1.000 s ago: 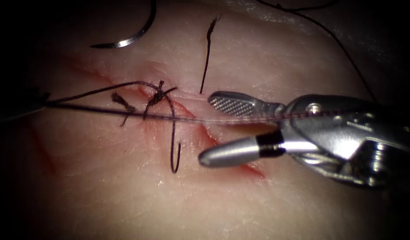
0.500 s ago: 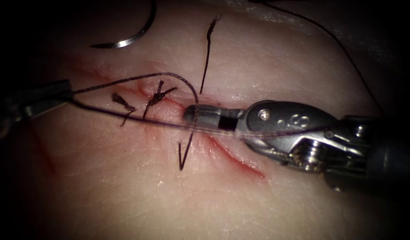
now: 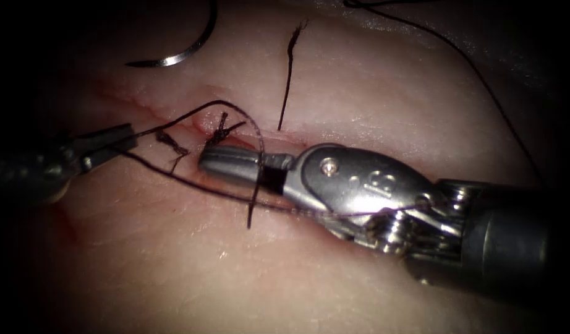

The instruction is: Wound Closure

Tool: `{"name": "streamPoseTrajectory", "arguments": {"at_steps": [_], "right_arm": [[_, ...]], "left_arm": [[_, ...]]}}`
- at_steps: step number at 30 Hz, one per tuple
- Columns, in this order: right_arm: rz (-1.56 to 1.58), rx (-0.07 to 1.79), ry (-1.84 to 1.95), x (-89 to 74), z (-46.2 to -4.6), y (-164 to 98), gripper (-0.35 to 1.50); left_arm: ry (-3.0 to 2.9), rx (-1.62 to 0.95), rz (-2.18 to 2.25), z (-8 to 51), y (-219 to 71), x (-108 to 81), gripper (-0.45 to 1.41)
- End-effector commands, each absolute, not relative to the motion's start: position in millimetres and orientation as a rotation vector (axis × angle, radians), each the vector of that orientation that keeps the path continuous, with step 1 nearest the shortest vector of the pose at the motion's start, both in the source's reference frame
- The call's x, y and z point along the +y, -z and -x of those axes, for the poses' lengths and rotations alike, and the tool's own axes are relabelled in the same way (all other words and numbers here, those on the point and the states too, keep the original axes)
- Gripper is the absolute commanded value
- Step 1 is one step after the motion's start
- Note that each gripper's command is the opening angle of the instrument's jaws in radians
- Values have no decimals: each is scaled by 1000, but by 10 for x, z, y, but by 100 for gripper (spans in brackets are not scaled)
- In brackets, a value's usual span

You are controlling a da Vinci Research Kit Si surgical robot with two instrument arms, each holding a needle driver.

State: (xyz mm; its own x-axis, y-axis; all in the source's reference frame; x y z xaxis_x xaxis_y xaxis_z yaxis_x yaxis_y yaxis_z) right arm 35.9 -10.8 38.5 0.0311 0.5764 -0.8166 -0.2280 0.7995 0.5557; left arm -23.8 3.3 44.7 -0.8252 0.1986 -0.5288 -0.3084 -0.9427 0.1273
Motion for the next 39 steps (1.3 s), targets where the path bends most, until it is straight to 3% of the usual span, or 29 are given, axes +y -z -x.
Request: {"name": "streamPoseTrajectory", "arguments": {"at_steps": [1, 17, 18, 20, 22, 23, 30, 34, 39], "right_arm": [[-305, 1414, -636, -106, -368, -386, -35], [-244, 1440, -775, -96, -388, -390, -35], [-239, 1438, -796, -95, -389, -391, -28], [-253, 1394, -855, -98, -398, -399, 53], [-269, 1363, -846, -102, -401, -405, 76], [-280, 1344, -837, -106, -403, -409, 78], [-353, 1295, -789, -119, -405, -422, 59], [-380, 1276, -760, -122, -404, -424, 12], [-398, 1271, -732, -129, -406, -429, 10]], "left_arm": [[-2753, 292, 772, 247, -452, 30, -45], [-2806, 250, 849, 297, -427, 7, -45], [-2806, 246, 851, 298, -426, 6, -45], [-2825, 244, 875, 306, -414, 9, -45], [-2829, 238, 913, 311, -406, 15, -45], [-2825, 235, 931, 313, -403, 17, -45], [-2848, 172, 1062, 319, -392, 38, -45], [-2840, 131, 1108, 319, -397, 45, -45], [-2761, -13, 1225, 319, -403, 67, -45]]}}
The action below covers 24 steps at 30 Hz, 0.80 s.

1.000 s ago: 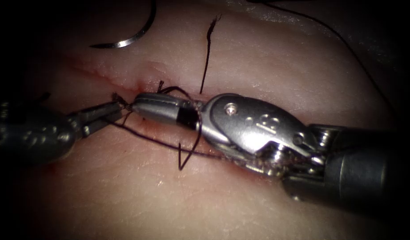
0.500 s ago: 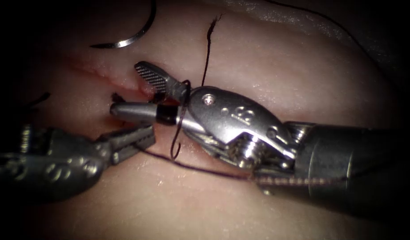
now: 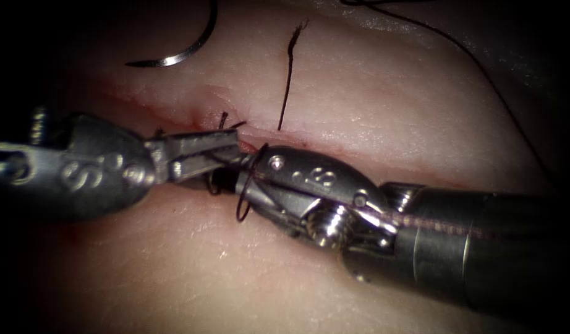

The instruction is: Wound Closure

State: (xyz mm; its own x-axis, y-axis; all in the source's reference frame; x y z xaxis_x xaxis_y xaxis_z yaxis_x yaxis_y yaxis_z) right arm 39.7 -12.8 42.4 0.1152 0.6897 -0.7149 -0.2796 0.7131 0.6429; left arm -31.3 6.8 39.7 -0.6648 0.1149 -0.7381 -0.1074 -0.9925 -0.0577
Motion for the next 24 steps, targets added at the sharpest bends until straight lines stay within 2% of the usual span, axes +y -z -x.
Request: {"name": "streamPoseTrajectory", "arguments": {"at_steps": [1, 7, 9, 10, 13, 15, 18, 24], "right_arm": [[-407, 1273, -722, -130, -406, -429, 10], [-468, 1305, -674, -133, -407, -424, 21], [-480, 1316, -662, -134, -408, -423, 37], [-490, 1327, -653, -134, -409, -421, 61], [-513, 1364, -641, -134, -411, -414, 81], [-522, 1387, -643, -132, -412, -408, 105], [-547, 1416, -627, -132, -413, -403, 111], [-576, 1440, -582, -135, -412, -398, 110]], "left_arm": [[-2746, -37, 1242, 318, -406, 71, -45], [-2623, -201, 1349, 314, -433, 96, -45], [-2593, -245, 1376, 314, -439, 98, -45], [-2558, -273, 1402, 313, -443, 99, -45], [-2472, -339, 1492, 312, -453, 101, -45], [-2430, -369, 1540, 310, -461, 105, -45], [-2407, -375, 1559, 310, -473, 110, -45], [-2365, -355, 1599, 305, -506, 128, -45]]}}
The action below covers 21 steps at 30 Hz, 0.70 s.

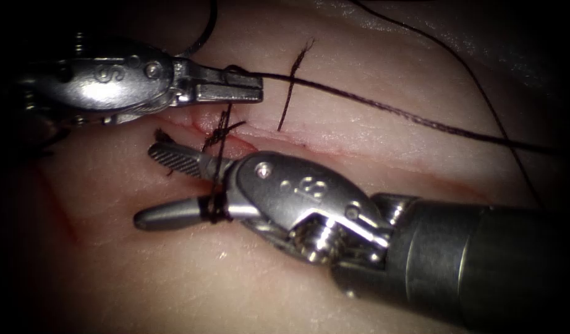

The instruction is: Wound Closure

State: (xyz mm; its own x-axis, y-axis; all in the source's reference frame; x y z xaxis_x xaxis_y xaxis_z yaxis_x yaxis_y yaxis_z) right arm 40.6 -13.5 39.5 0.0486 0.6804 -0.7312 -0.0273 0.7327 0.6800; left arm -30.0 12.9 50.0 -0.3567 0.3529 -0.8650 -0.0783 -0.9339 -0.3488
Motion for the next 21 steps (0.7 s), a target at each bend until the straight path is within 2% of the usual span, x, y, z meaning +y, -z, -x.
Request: {"name": "streamPoseTrajectory", "arguments": {"at_steps": [1, 14, 15, 16, 21], "right_arm": [[-579, 1446, -581, -136, -411, -398, 108], [-579, 1540, -594, -131, -398, -398, 95], [-579, 1549, -595, -131, -398, -398, 86], [-576, 1564, -599, -130, -397, -399, 66], [-520, 1602, -668, -120, -388, -403, 66]], "left_arm": [[-2364, -356, 1599, 304, -510, 128, -45], [-2356, -338, 1589, 275, -538, 113, -45], [-2353, -337, 1592, 275, -536, 111, -45], [-2346, -333, 1594, 274, -531, 105, -45], [-2321, -331, 1623, 271, -514, 82, -45]]}}
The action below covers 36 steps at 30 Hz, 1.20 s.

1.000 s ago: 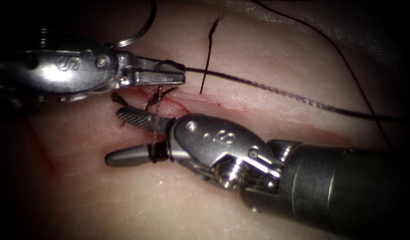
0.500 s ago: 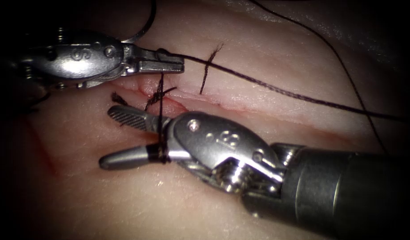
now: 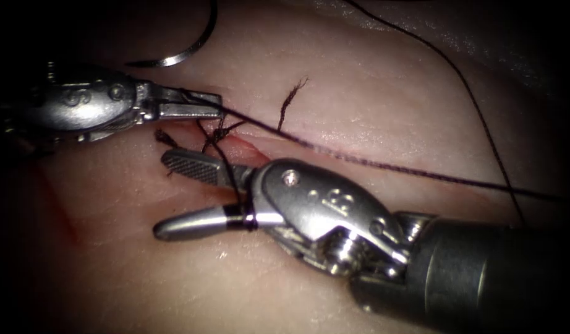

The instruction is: Wound Closure

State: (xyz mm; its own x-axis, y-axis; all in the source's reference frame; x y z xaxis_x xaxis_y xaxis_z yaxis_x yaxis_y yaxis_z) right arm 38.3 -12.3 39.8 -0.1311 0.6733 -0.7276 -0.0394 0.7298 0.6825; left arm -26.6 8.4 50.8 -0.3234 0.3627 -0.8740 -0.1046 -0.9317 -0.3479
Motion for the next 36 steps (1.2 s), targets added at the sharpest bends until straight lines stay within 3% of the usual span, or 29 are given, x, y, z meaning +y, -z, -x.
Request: {"name": "streamPoseTrajectory", "arguments": {"at_steps": [1, 12, 26, 36], "right_arm": [[-505, 1611, -685, -116, -385, -405, 66], [-468, 1704, -895, -87, -355, -428, 58], [-470, 1732, -1067, -82, -349, -439, 49], [-293, 1404, -1174, -102, -350, -460, 42]], "left_arm": [[-2317, -332, 1626, 270, -511, 79, -45], [-2276, -166, 1670, 265, -506, 74, -45], [-2392, -152, 1591, 288, -527, 45, -45], [-2523, -166, 1562, 332, -509, 22, -45]]}}
